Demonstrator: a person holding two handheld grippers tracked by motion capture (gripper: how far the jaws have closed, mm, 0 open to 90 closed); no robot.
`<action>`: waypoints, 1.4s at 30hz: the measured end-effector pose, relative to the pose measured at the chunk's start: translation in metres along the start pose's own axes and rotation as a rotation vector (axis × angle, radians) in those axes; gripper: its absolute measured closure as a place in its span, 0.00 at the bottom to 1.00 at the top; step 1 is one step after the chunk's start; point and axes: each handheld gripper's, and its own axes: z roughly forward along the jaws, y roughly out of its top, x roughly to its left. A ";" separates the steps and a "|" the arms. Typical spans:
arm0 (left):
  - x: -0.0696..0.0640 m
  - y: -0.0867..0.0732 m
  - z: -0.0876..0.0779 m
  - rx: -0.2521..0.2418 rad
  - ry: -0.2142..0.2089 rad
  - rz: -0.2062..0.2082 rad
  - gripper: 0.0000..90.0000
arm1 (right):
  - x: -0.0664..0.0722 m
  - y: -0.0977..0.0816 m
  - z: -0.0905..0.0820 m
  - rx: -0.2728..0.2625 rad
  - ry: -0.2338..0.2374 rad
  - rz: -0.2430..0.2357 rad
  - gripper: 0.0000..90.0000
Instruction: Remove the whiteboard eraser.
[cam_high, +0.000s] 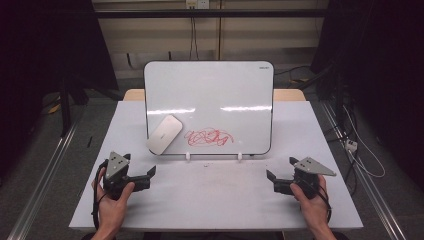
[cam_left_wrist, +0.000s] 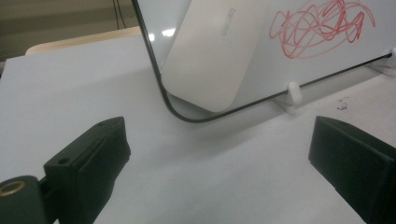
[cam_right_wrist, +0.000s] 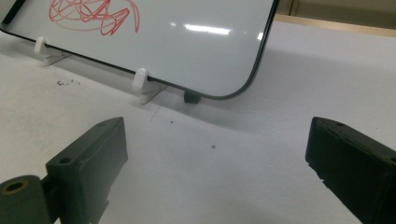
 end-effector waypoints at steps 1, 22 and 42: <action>0.000 0.000 0.000 0.001 0.003 -0.001 0.05 | 0.000 0.000 0.000 0.000 0.000 0.000 0.06; -0.002 0.023 0.012 0.029 -0.064 0.045 0.10 | 0.003 0.000 0.003 0.022 0.014 0.017 0.06; -0.004 0.043 0.036 0.078 -0.031 0.175 0.08 | 0.009 0.002 0.007 0.029 0.037 -0.016 0.06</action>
